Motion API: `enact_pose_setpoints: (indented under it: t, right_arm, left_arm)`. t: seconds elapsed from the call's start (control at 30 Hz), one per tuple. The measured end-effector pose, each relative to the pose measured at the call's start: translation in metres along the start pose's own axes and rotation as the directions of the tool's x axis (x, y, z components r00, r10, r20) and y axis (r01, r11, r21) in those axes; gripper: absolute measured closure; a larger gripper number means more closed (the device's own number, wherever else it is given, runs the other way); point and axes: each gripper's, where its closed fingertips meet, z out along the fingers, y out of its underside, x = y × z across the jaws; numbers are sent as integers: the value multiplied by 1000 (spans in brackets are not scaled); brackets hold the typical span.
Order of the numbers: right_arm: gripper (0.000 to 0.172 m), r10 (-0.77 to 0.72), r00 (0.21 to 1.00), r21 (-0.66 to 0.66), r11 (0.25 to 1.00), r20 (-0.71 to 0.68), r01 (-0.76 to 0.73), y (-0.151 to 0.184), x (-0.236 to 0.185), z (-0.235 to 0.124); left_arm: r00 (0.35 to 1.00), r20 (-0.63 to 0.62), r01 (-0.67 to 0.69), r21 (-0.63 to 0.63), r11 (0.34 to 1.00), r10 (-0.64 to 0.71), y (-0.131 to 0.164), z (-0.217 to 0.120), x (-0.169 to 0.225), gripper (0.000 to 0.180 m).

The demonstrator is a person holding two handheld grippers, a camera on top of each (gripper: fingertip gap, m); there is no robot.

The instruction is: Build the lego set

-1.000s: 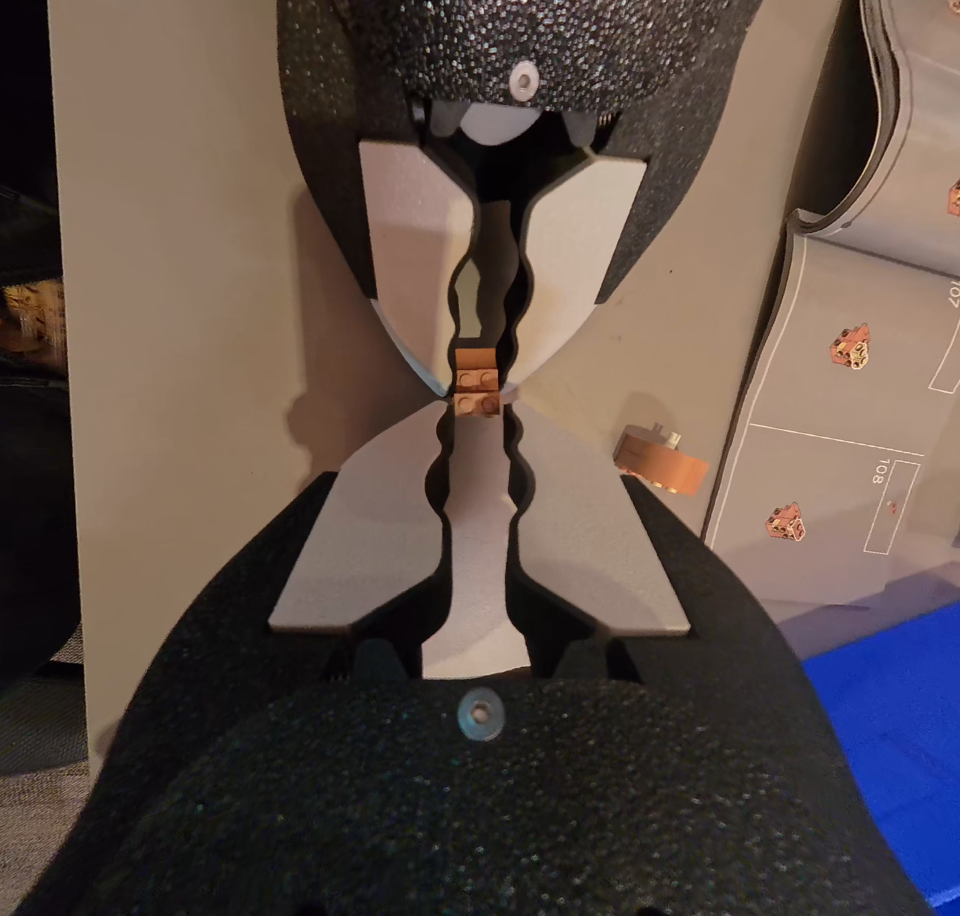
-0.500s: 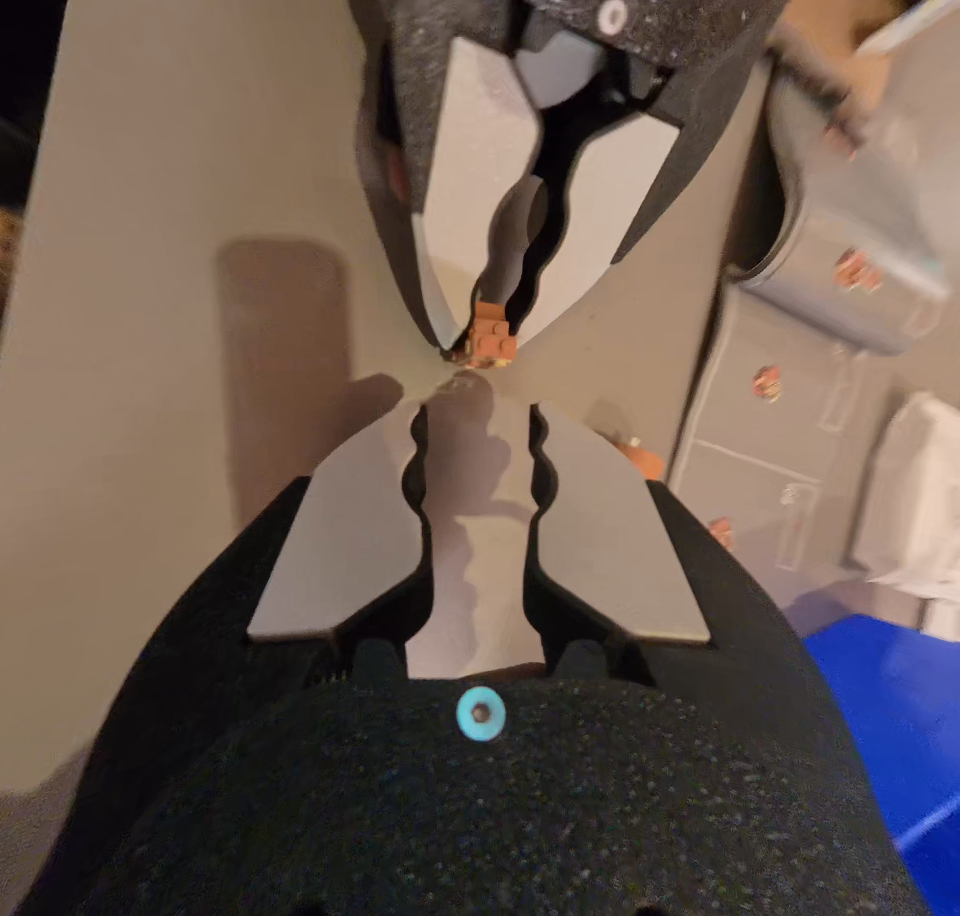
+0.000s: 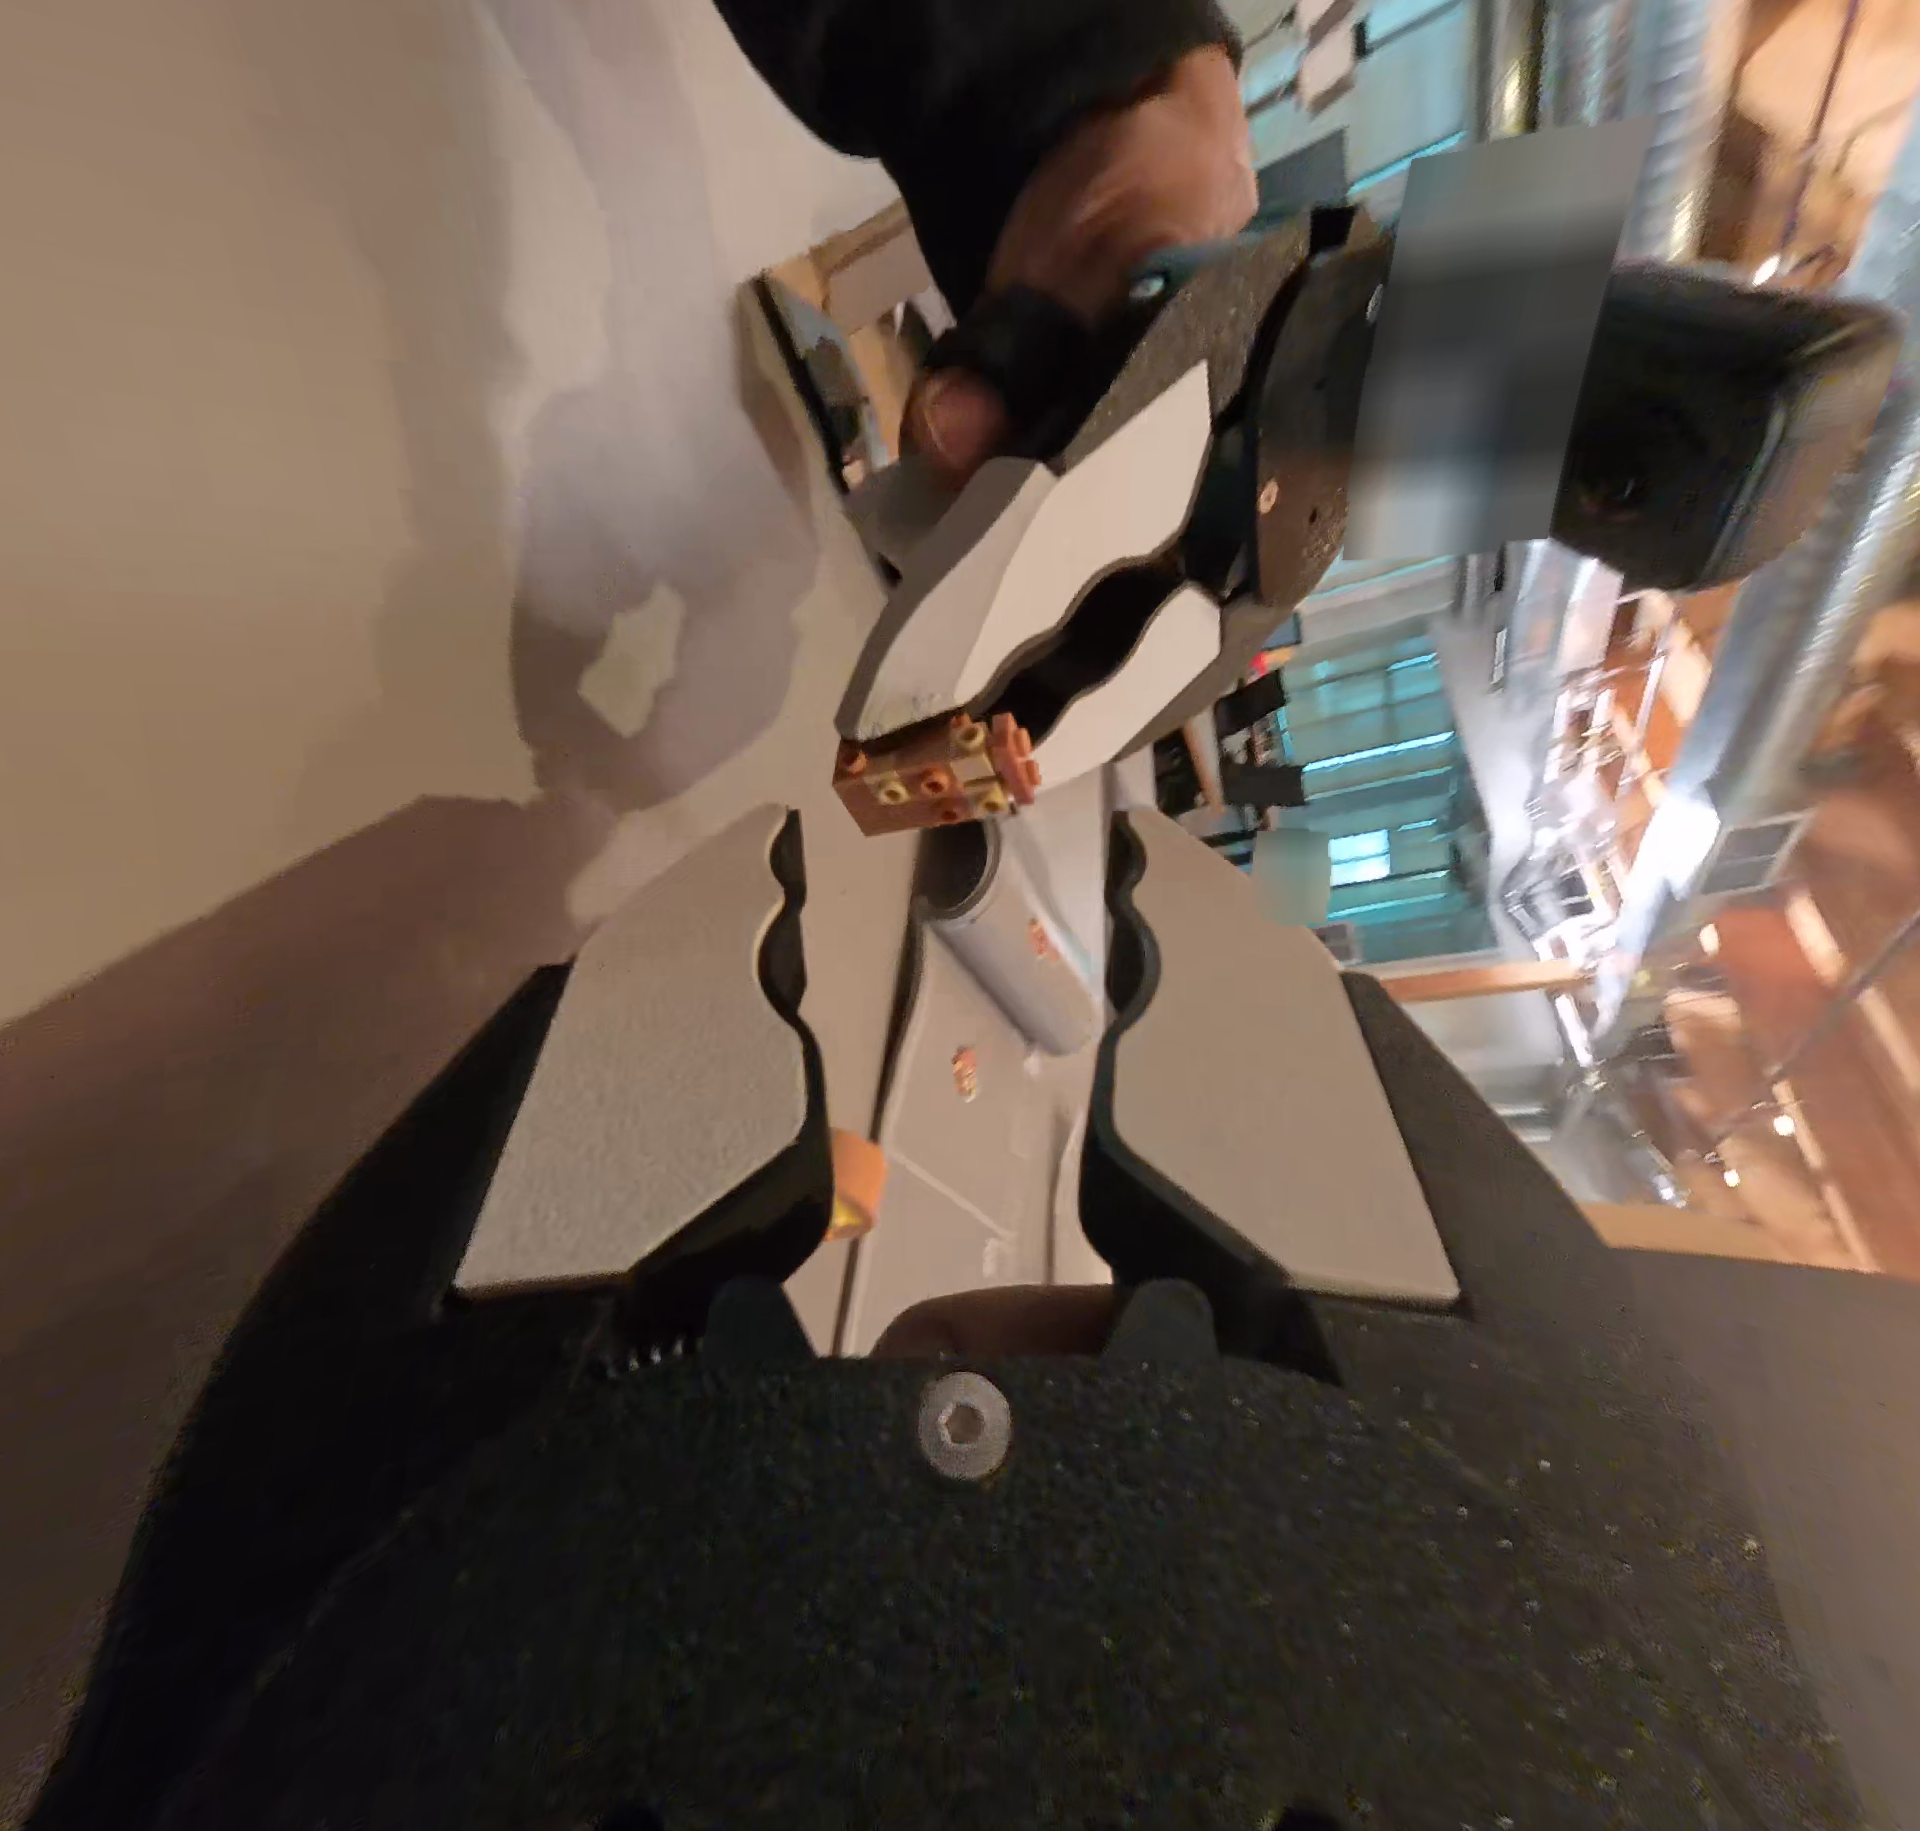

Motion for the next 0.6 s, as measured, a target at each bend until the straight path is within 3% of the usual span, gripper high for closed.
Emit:
enact_pose_setpoints:
  t: [0.2,0.6]
  right_arm:
    - [115,-22,998,74,997,-62,27,-9,14,-8]
    - [114,-88,994,115,989,-60,95,-21,12,-17]
  left_arm:
    - [998,-67,-10,20,1000,12,-17,-7,7,163]
    - [988,-146,-44,-28,999,39,-29,1,20,163]
